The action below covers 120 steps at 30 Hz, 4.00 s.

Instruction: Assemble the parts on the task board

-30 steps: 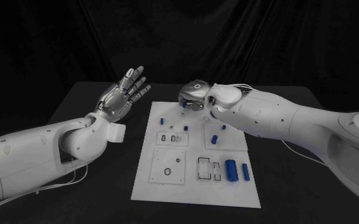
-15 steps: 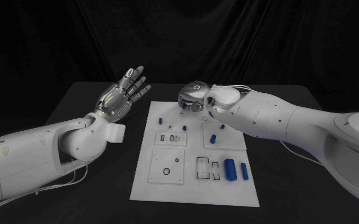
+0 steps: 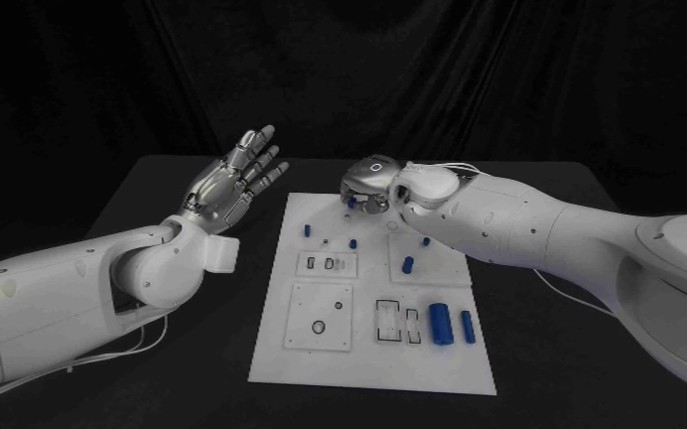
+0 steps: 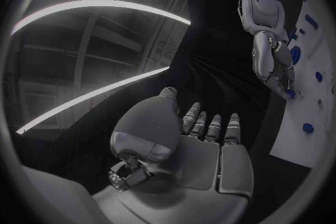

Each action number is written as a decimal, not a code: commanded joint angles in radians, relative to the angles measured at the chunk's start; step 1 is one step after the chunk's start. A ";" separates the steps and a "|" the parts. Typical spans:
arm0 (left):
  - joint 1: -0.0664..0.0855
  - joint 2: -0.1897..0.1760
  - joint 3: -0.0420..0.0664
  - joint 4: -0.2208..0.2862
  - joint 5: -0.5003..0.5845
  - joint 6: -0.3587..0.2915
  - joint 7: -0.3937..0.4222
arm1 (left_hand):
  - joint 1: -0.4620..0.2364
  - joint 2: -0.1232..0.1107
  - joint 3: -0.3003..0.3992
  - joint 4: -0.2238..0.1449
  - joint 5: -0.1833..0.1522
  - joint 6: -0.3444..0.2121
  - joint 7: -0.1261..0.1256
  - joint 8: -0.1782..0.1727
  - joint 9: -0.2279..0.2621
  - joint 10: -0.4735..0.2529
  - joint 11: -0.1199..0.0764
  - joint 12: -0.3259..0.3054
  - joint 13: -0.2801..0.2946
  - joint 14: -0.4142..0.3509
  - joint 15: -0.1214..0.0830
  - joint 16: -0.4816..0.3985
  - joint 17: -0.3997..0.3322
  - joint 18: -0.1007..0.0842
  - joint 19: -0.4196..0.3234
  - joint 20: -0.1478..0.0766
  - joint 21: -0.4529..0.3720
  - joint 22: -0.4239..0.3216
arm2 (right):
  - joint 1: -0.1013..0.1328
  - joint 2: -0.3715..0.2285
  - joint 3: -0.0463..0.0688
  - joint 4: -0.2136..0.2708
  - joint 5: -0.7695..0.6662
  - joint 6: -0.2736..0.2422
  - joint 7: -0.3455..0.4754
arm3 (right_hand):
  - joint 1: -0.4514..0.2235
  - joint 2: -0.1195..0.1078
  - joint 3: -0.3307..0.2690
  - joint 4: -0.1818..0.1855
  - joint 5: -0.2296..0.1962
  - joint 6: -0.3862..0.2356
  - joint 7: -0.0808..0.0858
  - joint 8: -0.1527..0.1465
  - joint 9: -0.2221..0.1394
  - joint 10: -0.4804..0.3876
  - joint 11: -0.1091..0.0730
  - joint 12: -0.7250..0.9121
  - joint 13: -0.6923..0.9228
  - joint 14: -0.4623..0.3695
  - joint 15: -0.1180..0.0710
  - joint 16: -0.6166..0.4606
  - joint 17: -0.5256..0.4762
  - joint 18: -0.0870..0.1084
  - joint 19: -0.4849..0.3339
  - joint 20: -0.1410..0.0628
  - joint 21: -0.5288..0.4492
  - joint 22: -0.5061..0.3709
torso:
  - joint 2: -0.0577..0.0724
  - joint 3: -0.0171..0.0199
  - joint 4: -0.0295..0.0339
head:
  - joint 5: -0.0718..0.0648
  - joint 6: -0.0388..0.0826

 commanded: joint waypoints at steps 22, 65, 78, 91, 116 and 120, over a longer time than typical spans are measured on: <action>0.003 -0.003 0.001 -0.008 0.003 0.019 0.112 | 0.018 0.003 0.010 -0.002 0.013 0.008 0.007 0.006 0.001 0.000 0.010 0.004 0.001 0.001 0.009 0.000 -0.001 0.016 0.002 0.009 0.006 0.001 | 0.066 -0.152 0.000 0.178 -0.004 -0.078 -0.058 | -0.019 0.001 -0.097 0.005 0.005 -0.231 -0.051 -0.027 -0.110 -0.177 0.006 -0.035 0.024 -0.076 0.012 -0.113 -0.114 0.015 -0.079 0.011 -0.142 -0.041 | -0.001 0.0009 -0.0016 | 0.005 0.008; 0.001 0.008 0.001 -0.050 -0.028 0.063 0.093 | 0.085 0.007 0.068 -0.046 0.114 0.019 0.023 0.014 0.003 0.007 0.038 0.036 0.005 0.004 0.012 0.013 0.004 0.016 0.002 0.012 0.005 0.001 | 0.019 -0.459 -0.001 0.402 0.111 0.058 -0.193 | -0.195 -0.048 -0.204 0.248 0.035 -0.133 -0.022 -0.010 0.020 0.518 -0.054 1.424 1.494 0.182 -0.030 0.522 0.686 -0.084 0.242 -0.027 0.313 0.423 | -0.024 0.0028 -0.0183 | 0.019 -0.017; 0.000 0.007 0.001 -0.052 -0.047 0.068 0.091 | 0.078 -0.005 0.063 -0.038 0.091 0.013 0.022 0.013 0.002 0.007 0.041 0.036 0.005 0.004 0.015 0.013 0.004 0.016 0.002 0.014 0.005 0.001 | 0.005 -0.423 -0.001 0.366 0.111 0.038 -0.171 | -0.186 -0.027 -0.198 0.238 0.053 -0.148 -0.014 -0.020 0.016 0.518 -0.049 1.424 1.494 0.182 -0.028 0.522 0.686 -0.084 0.242 -0.026 0.311 0.426 | -0.024 0.0015 -0.0178 | 0.020 -0.019; 0.000 0.008 0.001 -0.053 -0.048 0.072 0.088 | 0.079 -0.004 0.065 -0.037 0.096 0.012 0.021 0.013 0.002 0.007 0.041 0.036 0.005 0.004 0.015 0.013 0.004 0.016 0.002 0.015 0.005 0.001 | 0.002 -0.396 -0.001 0.331 0.138 0.044 -0.172 | -0.224 -0.005 -0.197 0.243 0.184 -0.151 -0.003 -0.028 0.009 0.518 -0.040 1.424 1.494 0.182 -0.021 0.522 0.686 -0.087 0.250 -0.020 0.321 0.439 | -0.023 0.0009 -0.0178 | 0.017 -0.021; 0.000 0.010 0.001 -0.053 -0.048 0.077 0.091 | 0.081 -0.004 0.066 -0.038 0.099 0.013 0.021 0.014 0.003 0.007 0.041 0.036 0.005 0.004 0.016 0.013 0.004 0.016 0.001 0.015 0.004 0.000 | -0.017 -0.349 -0.001 0.278 0.141 0.065 -0.189 | -0.227 0.003 -0.209 0.213 0.036 -0.144 0.008 -0.020 0.007 0.518 -0.030 1.424 1.494 0.182 -0.011 0.522 0.686 -0.085 0.249 -0.010 0.308 0.445 | -0.024 0.0009 -0.0182 | 0.018 -0.032; 0.000 0.010 0.001 -0.052 -0.048 0.078 0.092 | 0.081 -0.006 0.066 -0.038 0.099 0.013 0.022 0.014 0.003 0.007 0.041 0.036 0.005 0.004 0.016 0.014 0.004 0.015 0.001 0.015 0.004 0.000 | -0.020 -0.343 -0.001 0.270 0.141 0.069 -0.187 | -0.220 0.010 -0.203 0.200 0.106 -0.137 0.010 -0.019 0.007 0.518 -0.028 1.424 1.494 0.182 -0.008 0.522 0.686 -0.084 0.247 -0.008 0.302 0.447 | -0.024 0.0012 -0.0181 | 0.019 -0.034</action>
